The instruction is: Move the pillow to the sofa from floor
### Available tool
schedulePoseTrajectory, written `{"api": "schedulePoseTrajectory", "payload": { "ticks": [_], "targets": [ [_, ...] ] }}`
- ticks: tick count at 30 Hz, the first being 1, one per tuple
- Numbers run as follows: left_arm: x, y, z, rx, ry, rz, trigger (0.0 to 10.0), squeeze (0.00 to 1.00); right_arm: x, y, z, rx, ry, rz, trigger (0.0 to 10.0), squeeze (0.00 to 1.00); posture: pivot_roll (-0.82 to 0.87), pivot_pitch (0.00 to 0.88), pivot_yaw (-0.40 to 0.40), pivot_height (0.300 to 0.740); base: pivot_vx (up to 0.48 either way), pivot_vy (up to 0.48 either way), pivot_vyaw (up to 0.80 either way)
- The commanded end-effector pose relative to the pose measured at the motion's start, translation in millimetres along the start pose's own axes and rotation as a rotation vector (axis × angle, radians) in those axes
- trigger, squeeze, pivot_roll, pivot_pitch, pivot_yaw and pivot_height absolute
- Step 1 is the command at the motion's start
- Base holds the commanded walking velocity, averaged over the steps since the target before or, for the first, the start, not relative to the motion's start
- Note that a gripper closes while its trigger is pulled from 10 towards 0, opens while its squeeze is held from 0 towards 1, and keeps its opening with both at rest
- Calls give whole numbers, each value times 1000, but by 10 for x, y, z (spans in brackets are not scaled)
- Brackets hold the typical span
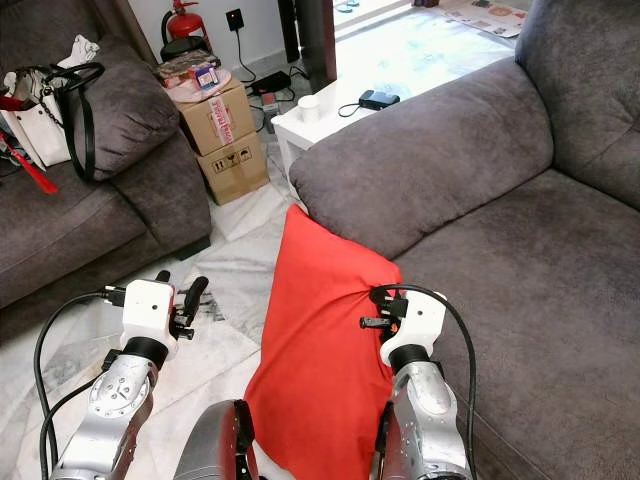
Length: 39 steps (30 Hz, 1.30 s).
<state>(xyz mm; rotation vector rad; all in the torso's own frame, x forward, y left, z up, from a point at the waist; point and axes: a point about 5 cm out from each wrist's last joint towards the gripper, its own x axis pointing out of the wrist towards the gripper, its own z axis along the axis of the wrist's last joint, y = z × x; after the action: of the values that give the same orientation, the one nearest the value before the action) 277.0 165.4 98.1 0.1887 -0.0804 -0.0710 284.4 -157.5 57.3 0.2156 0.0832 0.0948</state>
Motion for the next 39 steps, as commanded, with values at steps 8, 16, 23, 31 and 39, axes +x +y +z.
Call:
{"api": "schedulePoseTrajectory", "payload": {
  "ticks": [8,16,23,31,39],
  "targets": [
    [-17,48,22,16,-16,3,10000,0,139,63,538,-8,-236,26,10000,0,-34,80,118,580,0,0,0],
    [-25,41,13,18,-14,-2,10000,0,138,64,543,-5,-240,27,10000,0,-34,78,121,580,0,0,0],
    [-25,36,5,16,-11,-2,10000,0,142,69,539,-2,-239,30,10000,0,-35,75,118,621,0,0,0],
    [-29,29,-6,16,-9,-5,10000,0,149,76,550,-6,-246,34,10000,0,-38,68,119,684,0,0,0],
    [-29,23,-6,15,-11,-7,10000,0,148,83,547,-5,-244,39,10000,0,-35,64,120,714,0,0,0]
  ]
}}
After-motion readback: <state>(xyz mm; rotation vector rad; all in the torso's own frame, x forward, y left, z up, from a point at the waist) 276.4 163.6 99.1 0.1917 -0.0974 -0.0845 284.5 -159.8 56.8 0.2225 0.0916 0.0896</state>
